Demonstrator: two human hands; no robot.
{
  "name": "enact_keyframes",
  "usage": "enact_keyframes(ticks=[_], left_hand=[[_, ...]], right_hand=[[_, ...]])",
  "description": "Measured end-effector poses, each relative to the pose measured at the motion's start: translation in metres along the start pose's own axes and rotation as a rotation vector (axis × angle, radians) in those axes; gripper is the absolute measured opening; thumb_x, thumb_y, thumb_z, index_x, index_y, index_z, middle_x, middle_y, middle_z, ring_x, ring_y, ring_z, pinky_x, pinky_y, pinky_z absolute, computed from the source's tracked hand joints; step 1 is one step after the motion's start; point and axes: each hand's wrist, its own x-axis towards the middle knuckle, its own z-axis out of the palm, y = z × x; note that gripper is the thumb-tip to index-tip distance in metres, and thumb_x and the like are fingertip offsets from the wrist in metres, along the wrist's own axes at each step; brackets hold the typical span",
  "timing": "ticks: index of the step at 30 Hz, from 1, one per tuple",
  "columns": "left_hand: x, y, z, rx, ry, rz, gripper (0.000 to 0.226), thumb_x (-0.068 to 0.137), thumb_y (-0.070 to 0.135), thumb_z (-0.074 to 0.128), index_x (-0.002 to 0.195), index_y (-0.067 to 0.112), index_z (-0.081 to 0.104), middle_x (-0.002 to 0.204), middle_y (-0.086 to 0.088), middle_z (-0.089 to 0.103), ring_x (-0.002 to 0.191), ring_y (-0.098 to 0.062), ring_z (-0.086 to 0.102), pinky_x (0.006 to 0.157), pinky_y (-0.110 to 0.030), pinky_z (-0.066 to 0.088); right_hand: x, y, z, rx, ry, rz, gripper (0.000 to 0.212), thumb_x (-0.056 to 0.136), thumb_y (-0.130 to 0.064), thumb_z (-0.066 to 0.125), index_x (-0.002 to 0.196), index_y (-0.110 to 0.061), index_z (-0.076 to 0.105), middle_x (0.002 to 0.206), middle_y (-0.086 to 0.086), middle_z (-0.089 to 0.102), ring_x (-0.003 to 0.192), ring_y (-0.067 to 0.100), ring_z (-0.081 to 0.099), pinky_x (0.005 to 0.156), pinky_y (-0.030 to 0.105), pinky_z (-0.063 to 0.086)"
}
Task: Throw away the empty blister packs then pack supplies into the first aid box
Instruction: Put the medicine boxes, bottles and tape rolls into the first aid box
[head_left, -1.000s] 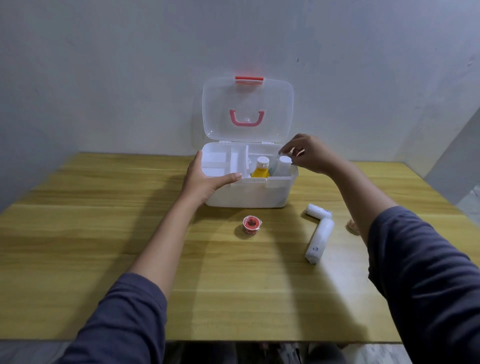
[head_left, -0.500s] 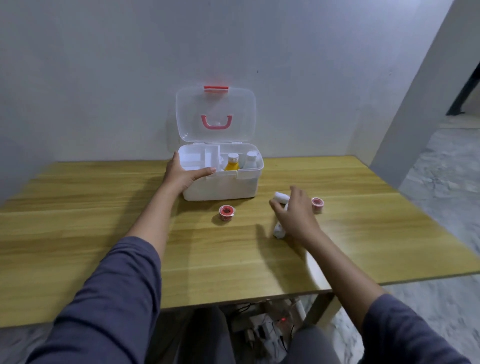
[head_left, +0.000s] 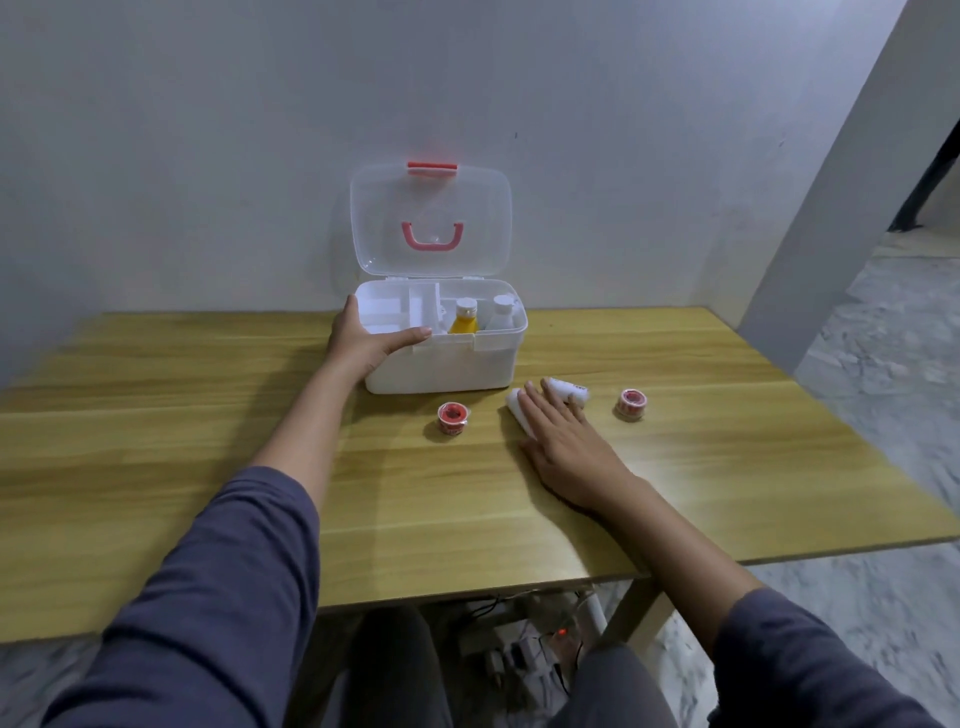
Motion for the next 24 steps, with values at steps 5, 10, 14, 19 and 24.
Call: enact_keyframes(ticks=[5,10,14,19,24], left_hand=[[0.002,-0.003,0.001,0.005,0.01,0.007,0.143,0.028,0.069,0.082,0.155,0.022,0.037,0.157,-0.003,0.046,0.145,-0.025,0.045,0.118,-0.046,0.042],[0.007,-0.008,0.003,-0.009,0.015,0.04,0.122,0.048,0.056,0.092,0.152,0.02,0.041,0.155,-0.003,0.049,0.143,-0.025,0.047,0.116,-0.044,0.043],[0.009,-0.008,0.004,-0.002,0.024,0.044,0.12,0.045,0.058,0.09,0.149,0.021,0.043,0.153,-0.003,0.05,0.141,-0.024,0.048,0.114,-0.042,0.044],[0.006,-0.007,0.004,-0.003,0.028,0.04,0.125,0.046,0.058,0.091,0.153,0.02,0.039,0.156,-0.004,0.048,0.143,-0.024,0.046,0.115,-0.041,0.043],[0.001,-0.005,0.005,0.015,0.046,0.034,0.123,0.04,0.06,0.089,0.148,0.02,0.044,0.151,-0.006,0.052,0.139,-0.025,0.05,0.113,-0.042,0.045]], right_hand=[[0.031,0.032,-0.007,-0.041,-0.045,0.054,0.057,0.099,-0.028,0.028,0.148,-0.014,0.002,0.159,0.007,-0.003,0.146,0.018,-0.01,0.118,0.036,-0.007],[0.047,0.047,-0.011,0.088,-0.06,0.187,0.056,0.099,-0.029,0.031,0.148,-0.015,0.008,0.159,0.012,0.002,0.147,0.026,0.002,0.118,0.036,0.002],[0.05,0.043,-0.006,0.157,0.035,0.226,0.052,0.097,-0.019,0.037,0.146,-0.016,0.021,0.151,0.018,0.026,0.133,0.038,0.028,0.111,0.041,0.021],[0.047,0.034,0.004,0.231,0.195,0.211,0.048,0.091,-0.004,0.041,0.139,-0.008,0.037,0.13,0.024,0.046,0.113,0.041,0.042,0.098,0.039,0.032],[0.049,0.032,-0.01,0.401,0.345,0.294,0.037,0.092,-0.004,0.042,0.127,0.006,0.037,0.118,0.029,0.049,0.105,0.04,0.047,0.072,0.026,0.024]])
